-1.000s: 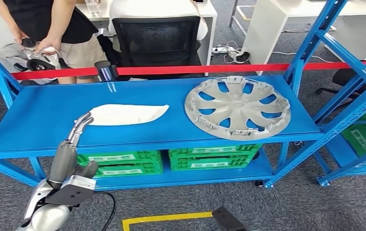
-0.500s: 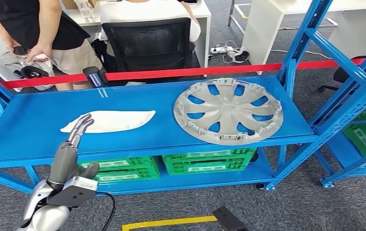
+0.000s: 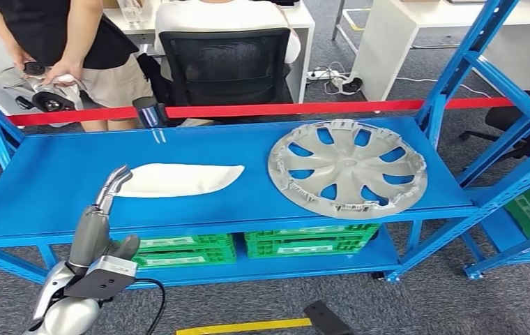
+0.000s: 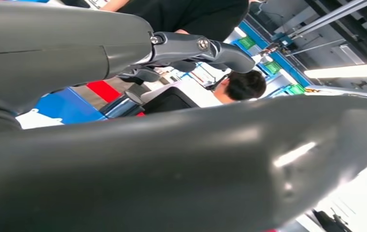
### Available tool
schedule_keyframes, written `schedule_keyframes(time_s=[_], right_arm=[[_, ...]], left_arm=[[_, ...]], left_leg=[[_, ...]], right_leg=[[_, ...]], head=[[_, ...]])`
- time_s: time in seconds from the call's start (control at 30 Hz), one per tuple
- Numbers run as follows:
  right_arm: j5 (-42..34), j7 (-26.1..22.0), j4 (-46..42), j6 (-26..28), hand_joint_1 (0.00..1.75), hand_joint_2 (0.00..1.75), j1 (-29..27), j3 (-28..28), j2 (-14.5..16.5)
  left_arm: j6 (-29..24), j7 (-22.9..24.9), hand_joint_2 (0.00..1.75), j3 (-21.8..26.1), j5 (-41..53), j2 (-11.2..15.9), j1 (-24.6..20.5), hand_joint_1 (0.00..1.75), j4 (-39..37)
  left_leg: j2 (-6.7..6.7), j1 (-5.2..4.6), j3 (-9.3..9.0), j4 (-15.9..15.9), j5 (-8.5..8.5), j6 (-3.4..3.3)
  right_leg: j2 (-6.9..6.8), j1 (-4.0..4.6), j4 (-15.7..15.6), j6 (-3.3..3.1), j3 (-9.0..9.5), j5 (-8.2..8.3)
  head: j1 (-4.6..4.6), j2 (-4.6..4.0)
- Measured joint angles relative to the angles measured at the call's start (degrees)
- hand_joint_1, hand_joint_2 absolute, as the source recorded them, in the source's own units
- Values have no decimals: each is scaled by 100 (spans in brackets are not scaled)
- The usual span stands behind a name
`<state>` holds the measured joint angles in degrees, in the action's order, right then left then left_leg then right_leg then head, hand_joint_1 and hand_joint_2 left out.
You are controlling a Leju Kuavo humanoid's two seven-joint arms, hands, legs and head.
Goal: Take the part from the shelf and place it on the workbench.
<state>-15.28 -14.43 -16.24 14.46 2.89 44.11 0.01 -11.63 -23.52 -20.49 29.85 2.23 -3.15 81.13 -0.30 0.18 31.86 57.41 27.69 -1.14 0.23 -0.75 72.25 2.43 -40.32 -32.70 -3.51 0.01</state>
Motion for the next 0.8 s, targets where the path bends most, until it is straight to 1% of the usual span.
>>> schedule_keyframes(time_s=[0.03, 0.07, 0.1, 0.13, 0.17, 0.2, 0.3, 0.33, 0.4, 0.43, 0.53, 0.57, 0.63, 0.8], right_arm=[[0, 0, 0, 0, 0, 0, 2, 0, -1], [1, 0, 0, -1, 0, 0, 7, 0, -1], [1, 0, 0, -5, 0, 0, 11, 0, -1], [2, 0, 0, -15, 0, 0, 13, 0, -1], [2, 0, 1, -27, 0, 0, 12, 0, -1], [4, -1, 1, -39, 0, 0, 10, 0, -1], [13, -7, 2, -72, 0, 0, 10, 0, -1], [15, -10, 2, -86, 0, 0, 12, 0, -1], [17, -16, 2, -110, 0, 0, 13, 0, -1], [17, -17, 2, -118, 0, 0, 13, 0, -1], [15, -17, 2, -130, 0, 0, 14, 0, -1], [14, -17, 3, -131, 0, 0, 14, 0, -1], [3, -19, 5, -127, 0, 0, 14, 0, -1], [-59, -34, 26, -111, 0, 0, 9, 0, -1]], left_arm=[[0, 0, 0, 1, 1, -1, 2, 0, 2], [1, 0, 0, 1, 3, -2, 3, 0, 5], [2, 0, 0, 2, 5, -3, 4, 0, 10], [7, 0, 0, 4, 3, -4, 4, 0, 15], [19, 0, 0, 9, -6, -4, 5, 0, 21], [35, 0, 0, 15, -21, -3, 6, 0, 27], [66, 0, 0, 31, -65, -3, 8, 0, 36], [66, 0, 0, 33, -71, -3, 8, 0, 37], [64, 0, 0, 37, -68, -4, 9, 0, 39], [61, 0, 0, 39, -57, -4, 9, 0, 40], [48, 0, 0, 44, -13, -4, 10, 0, 40], [47, 0, 0, 48, -3, -4, 11, 0, 40], [45, 0, 0, 56, 7, -5, 11, 0, 39], [92, 44, 0, 67, -135, -31, -2, 0, 33]], left_leg=[[-4, 3, -36, 9, 33, 17], [-8, -6, -65, 25, 71, 46], [-13, -15, -84, 42, 104, 79], [-17, -26, -91, 51, 128, 109], [-19, -37, -92, 61, 148, 129], [-20, -39, -95, 59, 152, 110], [-17, -42, -125, 36, 154, 19], [-17, -41, -136, 21, 154, 19], [-17, -40, -153, -11, 148, 41], [-17, -39, -159, -24, 145, 63], [-17, -33, -170, -49, 140, 164], [-17, -32, -172, -52, 139, 187], [-17, -32, -173, -53, 138, 203], [-17, -34, -177, -46, 138, 208]], right_leg=[[-2, -7, -377, -4, 153, 250], [-4, -4, -770, -17, 325, 433], [-2, -4, -1081, -51, 466, 551], [0, 1, -1250, -89, 542, 582], [5, 6, -1303, -127, 564, 560], [9, 3, -1313, -156, 563, 566], [14, 15, -1326, -185, 570, 561], [14, 20, -1325, -197, 573, 553], [14, 26, -1324, -220, 580, 540], [14, 28, -1323, -228, 582, 536], [13, 31, -1319, -242, 583, 527], [12, 31, -1318, -244, 584, 526], [12, 30, -1317, -245, 586, 525], [11, 23, -1326, -239, 598, 530]], head=[[-1, -1], [-1, -1], [-2, 0], [-3, -1], [-4, -1], [-5, -1], [-6, -1], [-5, -1], [-5, -1], [-5, 0], [-5, -1], [-5, -1], [-5, 0], [-5, -1]])
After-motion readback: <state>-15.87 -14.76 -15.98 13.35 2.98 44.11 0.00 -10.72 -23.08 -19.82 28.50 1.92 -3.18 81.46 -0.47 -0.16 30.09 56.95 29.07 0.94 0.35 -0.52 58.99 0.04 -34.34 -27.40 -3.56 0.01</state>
